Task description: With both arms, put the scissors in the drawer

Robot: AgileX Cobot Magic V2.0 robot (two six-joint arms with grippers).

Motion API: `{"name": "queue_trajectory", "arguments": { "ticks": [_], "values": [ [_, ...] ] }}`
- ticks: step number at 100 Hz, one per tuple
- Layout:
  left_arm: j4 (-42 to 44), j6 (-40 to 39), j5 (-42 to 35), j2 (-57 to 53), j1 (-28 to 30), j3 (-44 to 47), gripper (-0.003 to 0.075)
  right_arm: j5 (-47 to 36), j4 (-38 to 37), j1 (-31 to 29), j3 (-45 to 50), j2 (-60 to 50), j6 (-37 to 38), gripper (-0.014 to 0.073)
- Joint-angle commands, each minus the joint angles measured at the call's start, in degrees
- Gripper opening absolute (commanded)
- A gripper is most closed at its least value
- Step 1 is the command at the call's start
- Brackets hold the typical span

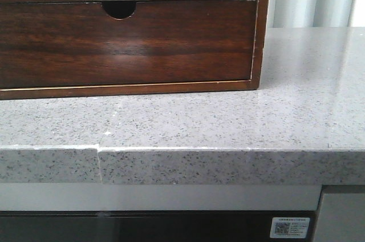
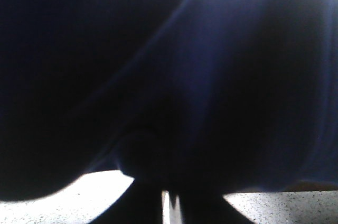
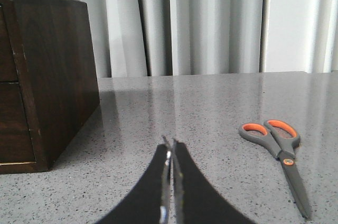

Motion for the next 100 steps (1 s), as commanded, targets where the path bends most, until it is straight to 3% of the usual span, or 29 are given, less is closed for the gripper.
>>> {"name": "queue_trajectory", "arguments": {
  "ticks": [1,100],
  "values": [
    [-0.2,-0.4,-4.4,-1.1,0.2,2.1,-0.0020,-4.8,-0.7,-0.1,1.0,-1.2,0.0,-0.0069],
    [-2.0,-0.4,-5.1,-1.1,0.2,0.5,-0.0020,-2.6,0.3,-0.1,-0.8,-1.2,0.0,-0.0069]
  ]
}}
